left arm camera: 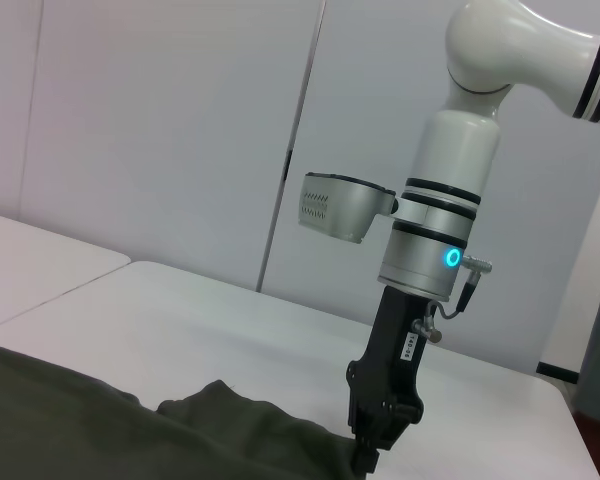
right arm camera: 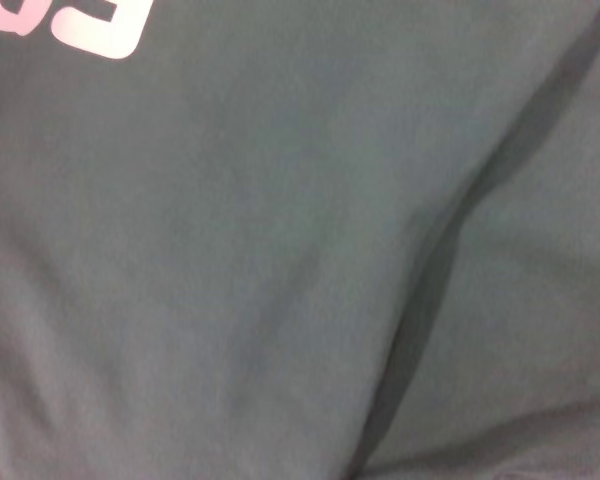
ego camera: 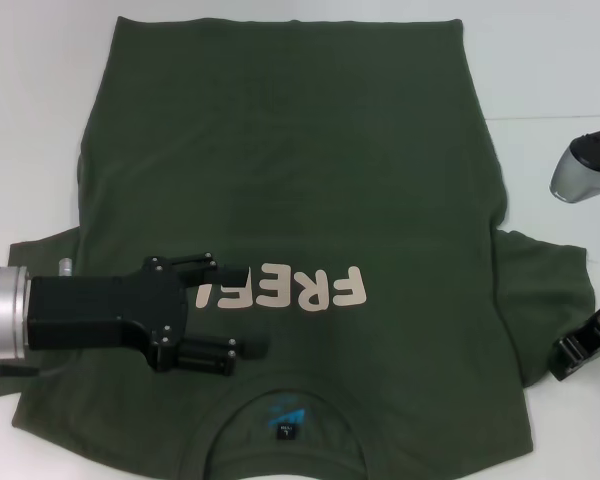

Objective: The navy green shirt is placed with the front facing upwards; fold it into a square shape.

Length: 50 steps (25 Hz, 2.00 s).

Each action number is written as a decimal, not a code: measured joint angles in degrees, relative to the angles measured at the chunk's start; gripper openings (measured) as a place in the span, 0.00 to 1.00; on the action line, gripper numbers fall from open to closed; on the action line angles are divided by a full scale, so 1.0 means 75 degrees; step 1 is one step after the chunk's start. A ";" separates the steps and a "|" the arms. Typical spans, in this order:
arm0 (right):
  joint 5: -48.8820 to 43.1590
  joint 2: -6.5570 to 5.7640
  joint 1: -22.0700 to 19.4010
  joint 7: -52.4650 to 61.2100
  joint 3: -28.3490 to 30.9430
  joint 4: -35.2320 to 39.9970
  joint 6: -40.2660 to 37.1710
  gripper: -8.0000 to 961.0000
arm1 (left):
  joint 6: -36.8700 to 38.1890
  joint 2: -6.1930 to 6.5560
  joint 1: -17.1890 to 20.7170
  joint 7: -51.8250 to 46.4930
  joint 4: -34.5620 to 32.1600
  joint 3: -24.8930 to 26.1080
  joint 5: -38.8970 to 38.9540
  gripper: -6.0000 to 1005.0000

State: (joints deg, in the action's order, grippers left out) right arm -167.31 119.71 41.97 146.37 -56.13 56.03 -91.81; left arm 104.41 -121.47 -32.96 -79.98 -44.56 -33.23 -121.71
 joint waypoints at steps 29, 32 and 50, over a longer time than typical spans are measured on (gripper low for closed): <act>-0.0069 -0.0318 -0.1291 -0.0403 0.0851 0.1456 0.0087 0.04 | 0.0082 -0.0014 0.0047 -0.0058 -0.0028 0.0000 0.0197 0.93; -0.0071 -0.0333 -0.1303 -0.0403 0.0982 0.1595 0.0128 0.04 | 0.0080 -0.0021 0.0047 -0.0055 -0.0027 0.0001 0.0197 0.93; -0.0033 -0.0381 -0.1315 -0.0401 0.1236 0.2119 0.0379 0.04 | 0.0091 -0.0035 0.0047 -0.0070 -0.0035 -0.0013 0.0197 0.93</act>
State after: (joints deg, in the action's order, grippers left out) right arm -167.56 116.85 32.11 143.36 -46.86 71.92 -88.97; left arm 105.09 -121.73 -32.61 -80.51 -44.82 -33.32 -120.23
